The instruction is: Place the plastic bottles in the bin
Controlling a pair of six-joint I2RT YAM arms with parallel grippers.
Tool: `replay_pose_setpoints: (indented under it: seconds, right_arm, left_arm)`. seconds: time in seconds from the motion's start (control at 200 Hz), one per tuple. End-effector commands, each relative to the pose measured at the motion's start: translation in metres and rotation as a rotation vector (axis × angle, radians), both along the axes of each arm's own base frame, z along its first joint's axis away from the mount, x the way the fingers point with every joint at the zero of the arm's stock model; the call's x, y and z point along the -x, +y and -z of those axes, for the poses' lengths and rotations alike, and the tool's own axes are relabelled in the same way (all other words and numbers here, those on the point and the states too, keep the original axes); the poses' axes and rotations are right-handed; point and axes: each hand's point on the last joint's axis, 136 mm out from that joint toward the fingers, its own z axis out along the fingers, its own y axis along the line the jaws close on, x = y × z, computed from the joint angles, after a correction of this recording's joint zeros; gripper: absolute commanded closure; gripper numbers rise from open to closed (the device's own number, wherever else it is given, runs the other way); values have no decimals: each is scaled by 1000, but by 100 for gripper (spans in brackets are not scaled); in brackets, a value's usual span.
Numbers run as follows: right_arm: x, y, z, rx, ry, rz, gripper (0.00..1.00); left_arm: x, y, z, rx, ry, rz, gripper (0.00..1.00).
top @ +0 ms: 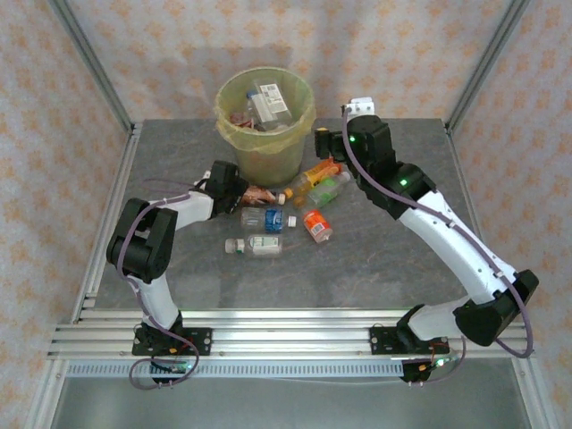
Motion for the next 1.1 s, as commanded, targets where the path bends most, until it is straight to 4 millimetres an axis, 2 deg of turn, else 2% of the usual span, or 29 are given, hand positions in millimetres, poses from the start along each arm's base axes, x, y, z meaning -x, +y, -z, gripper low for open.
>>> replay_pose_setpoints:
  seconds: [0.0,0.165,0.41,0.611,0.701,0.746,0.901,1.096]
  right_arm:
    - [7,-6,-10,-29,-31,15,1]
    - [11,-12,-6,-34,-22,28,1]
    - [21,-20,-2,-67,-24,41,1]
    - [30,-26,1,-106,-21,48,1]
    - [30,-24,11,-114,-5,48,1]
    - [37,-29,4,-132,-22,43,1]
    - [40,-28,13,-151,-10,37,1]
    - [40,-25,31,-194,20,41,1]
  left_arm:
    - [-15,15,-34,-36,-93,-48,50]
    - [2,40,-62,-170,-64,-61,55]
    - [46,88,-126,-399,-85,-118,55]
    - [91,125,-200,-590,-123,-180,55]
    - [107,137,-237,-664,-160,-188,55]
    - [111,140,-257,-691,-191,-183,54]
    - [109,136,-323,-739,-319,-132,54]
    - [75,111,-404,-738,-571,-66,54]
